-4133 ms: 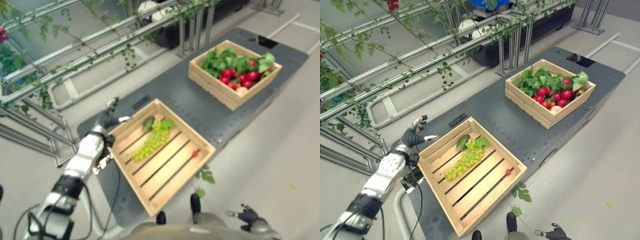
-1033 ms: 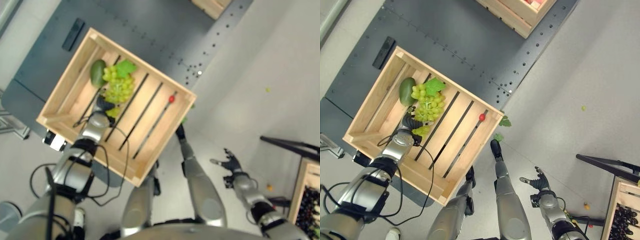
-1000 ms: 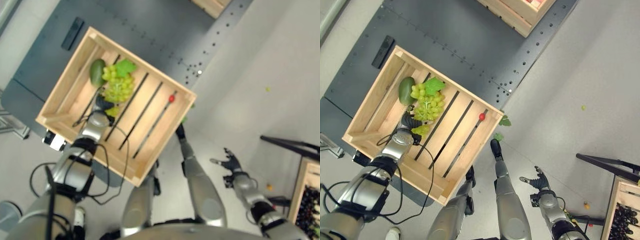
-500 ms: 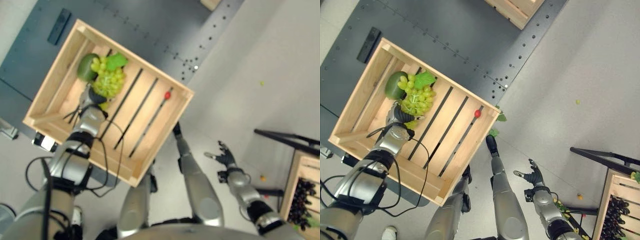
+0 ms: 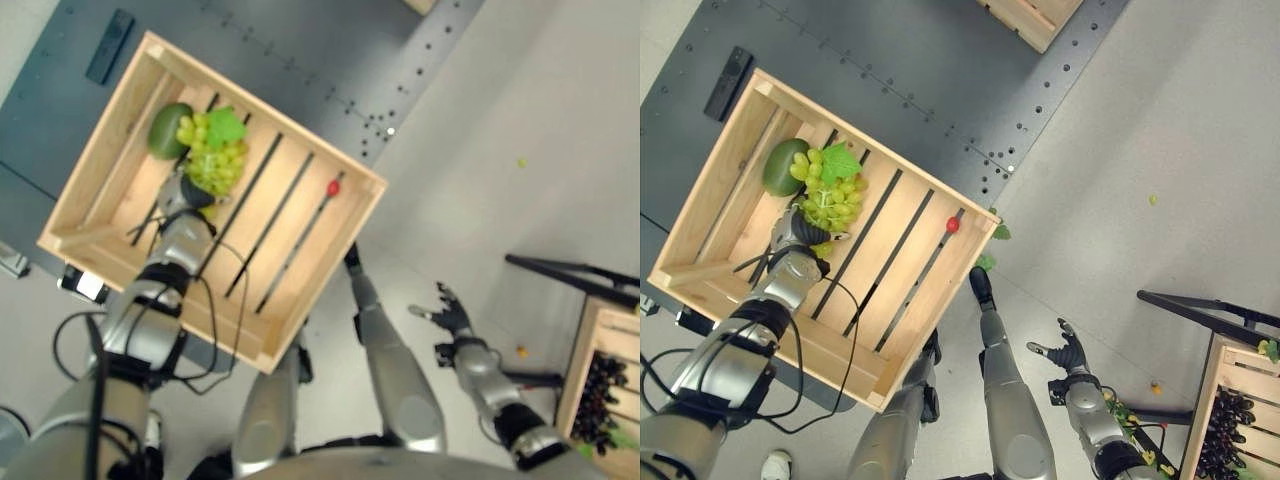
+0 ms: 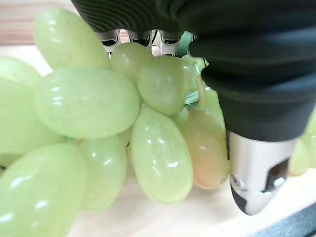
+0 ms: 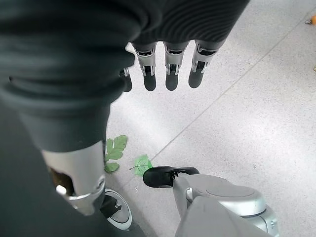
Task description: Pick up the fruits from the basket on one side to the basket on the other side
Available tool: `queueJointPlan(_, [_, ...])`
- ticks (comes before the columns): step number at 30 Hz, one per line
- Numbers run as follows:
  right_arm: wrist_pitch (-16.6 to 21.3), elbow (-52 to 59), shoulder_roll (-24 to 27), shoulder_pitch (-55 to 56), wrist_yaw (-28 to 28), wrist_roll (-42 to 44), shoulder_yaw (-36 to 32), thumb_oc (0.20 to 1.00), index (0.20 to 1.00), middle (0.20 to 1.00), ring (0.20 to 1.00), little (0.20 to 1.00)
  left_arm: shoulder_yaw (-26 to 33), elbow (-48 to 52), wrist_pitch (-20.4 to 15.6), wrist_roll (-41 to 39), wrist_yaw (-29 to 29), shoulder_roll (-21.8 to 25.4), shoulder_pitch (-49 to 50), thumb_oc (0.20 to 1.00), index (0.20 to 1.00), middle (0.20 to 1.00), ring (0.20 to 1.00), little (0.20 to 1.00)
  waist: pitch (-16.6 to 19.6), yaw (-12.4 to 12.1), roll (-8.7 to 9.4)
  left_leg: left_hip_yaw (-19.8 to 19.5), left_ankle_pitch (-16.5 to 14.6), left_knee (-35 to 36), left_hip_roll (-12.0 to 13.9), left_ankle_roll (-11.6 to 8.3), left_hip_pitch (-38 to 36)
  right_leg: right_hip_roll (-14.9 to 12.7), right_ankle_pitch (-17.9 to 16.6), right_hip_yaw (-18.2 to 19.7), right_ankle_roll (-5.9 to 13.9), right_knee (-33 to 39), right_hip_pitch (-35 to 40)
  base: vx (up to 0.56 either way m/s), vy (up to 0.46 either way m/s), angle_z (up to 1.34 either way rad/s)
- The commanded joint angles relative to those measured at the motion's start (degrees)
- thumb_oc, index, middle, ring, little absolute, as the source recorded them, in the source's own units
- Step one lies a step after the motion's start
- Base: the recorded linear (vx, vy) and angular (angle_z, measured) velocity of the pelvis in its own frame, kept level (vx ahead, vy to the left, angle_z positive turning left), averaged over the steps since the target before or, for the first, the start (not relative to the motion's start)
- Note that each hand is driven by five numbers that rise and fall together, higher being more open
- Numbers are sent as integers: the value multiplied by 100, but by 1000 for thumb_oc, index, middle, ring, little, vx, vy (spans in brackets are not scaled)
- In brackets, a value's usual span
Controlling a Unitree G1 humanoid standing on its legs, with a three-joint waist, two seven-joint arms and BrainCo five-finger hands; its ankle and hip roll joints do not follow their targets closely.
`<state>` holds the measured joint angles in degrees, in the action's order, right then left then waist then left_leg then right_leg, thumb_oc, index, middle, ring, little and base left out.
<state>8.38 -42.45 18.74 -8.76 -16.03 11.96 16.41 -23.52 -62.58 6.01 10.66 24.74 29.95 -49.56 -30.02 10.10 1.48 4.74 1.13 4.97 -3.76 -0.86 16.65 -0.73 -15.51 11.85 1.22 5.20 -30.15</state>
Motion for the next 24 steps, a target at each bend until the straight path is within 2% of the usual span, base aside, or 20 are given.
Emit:
queueJointPlan(1, [155,207,122,215,-124,21,50,1000,1000,1000,1000,1000,-435,-530,119,470,-508,-769,593,1000,1000,1000,1000,1000,22,0,153,-368,365,-186,87,-143,831,166,631,-170,521,-80,44,0,0,0])
queueJointPlan(2, [154,228,128,214,-127,9,48,1000,1000,1000,1000,1000,-425,-551,122,493,-522,-779,631,1000,1000,1000,1000,1000,22,5,160,-364,365,-202,88,-144,847,168,624,-168,522,-81,35,0,0,0])
queueJointPlan(3, [158,261,129,223,-126,11,42,1000,1000,1000,1000,1000,-383,-593,124,471,-540,-787,660,746,746,746,746,746,22,3,173,-361,364,-210,92,-145,859,169,620,-167,523,-81,23,0,0,0])
queueJointPlan(4, [161,279,128,237,-120,15,39,1000,1000,1000,1000,1000,-344,-608,117,442,-529,-788,675,586,586,586,586,586,22,3,182,-355,363,-211,91,-144,864,170,616,-164,525,-80,19,0,0,0])
queueJointPlan(5, [161,299,131,251,-127,9,39,1000,1000,1000,1000,1000,-338,-610,119,430,-520,-780,677,206,206,206,206,206,22,2,192,-349,364,-209,92,-144,875,171,611,-170,526,-79,6,0,0,0])
queueJointPlan(19, [191,249,114,218,-209,-15,33,1000,1000,1000,1000,1000,-362,-369,70,407,-317,-671,596,200,200,200,200,200,22,-32,225,-394,438,-110,123,-158,901,191,595,-200,530,-61,-26,0,0,0])
queueJointPlan(24, [191,270,113,227,-215,-34,45,1000,1000,1000,1000,1000,-225,-317,1,179,-220,-647,569,200,200,200,200,200,22,-49,245,-408,450,-93,117,-162,858,191,588,-221,537,-59,23,0,0,0])
